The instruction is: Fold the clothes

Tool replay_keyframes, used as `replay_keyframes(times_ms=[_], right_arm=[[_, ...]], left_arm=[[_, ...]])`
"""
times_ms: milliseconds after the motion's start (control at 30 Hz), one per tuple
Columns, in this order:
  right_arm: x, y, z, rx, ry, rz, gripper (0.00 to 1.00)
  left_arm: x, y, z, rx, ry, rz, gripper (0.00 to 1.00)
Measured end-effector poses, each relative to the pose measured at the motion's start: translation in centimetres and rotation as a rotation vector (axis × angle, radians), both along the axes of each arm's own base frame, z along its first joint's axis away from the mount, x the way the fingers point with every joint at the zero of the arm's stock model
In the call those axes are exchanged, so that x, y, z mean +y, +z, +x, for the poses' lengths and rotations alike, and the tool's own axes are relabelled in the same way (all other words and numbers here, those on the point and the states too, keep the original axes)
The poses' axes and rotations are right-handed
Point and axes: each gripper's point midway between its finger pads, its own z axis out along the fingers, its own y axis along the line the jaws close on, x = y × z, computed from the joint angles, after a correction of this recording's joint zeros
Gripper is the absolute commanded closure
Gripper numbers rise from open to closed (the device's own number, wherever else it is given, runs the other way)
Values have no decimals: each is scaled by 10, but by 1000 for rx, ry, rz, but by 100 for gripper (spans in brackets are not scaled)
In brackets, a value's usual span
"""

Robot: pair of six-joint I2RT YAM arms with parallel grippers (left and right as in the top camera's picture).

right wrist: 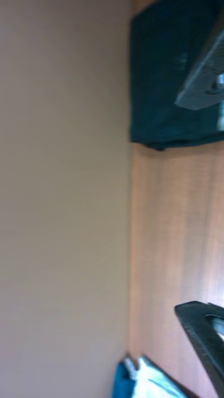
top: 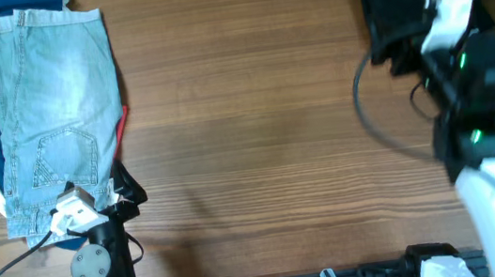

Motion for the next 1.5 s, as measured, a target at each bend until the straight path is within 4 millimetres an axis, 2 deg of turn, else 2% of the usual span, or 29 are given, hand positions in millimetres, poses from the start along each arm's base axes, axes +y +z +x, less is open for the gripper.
replay_keyframes(times_ms=[67,200,300,433,567,1000,1133,1300,1500], right_arm=[[4,-14,-13,-28,3,3,0],[9,-76,-44,41,-3,30,0],[10,-94,-62,49,-8,39,0],[15,-91,-84,-30,-4,38,0],[25,-100,-103,-74,15,37,0],[27,-132,-130,-51,16,31,0],[27,-132,-135,-55,16,31,0],[26,-111,-140,-147,17,36,0],[16,-110,-139,-154,-24,33,0]], left_arm=[[0,0,0,-1,0,0,0],[0,0,0,-1,0,0,0],[0,0,0,-1,0,0,0],[0,0,0,-1,0,0,0],[0,0,0,0,0,0,0],[0,0,0,0,0,0,0],[0,0,0,0,0,0,0],[0,0,0,0,0,0,0],[0,0,0,0,0,0,0]])
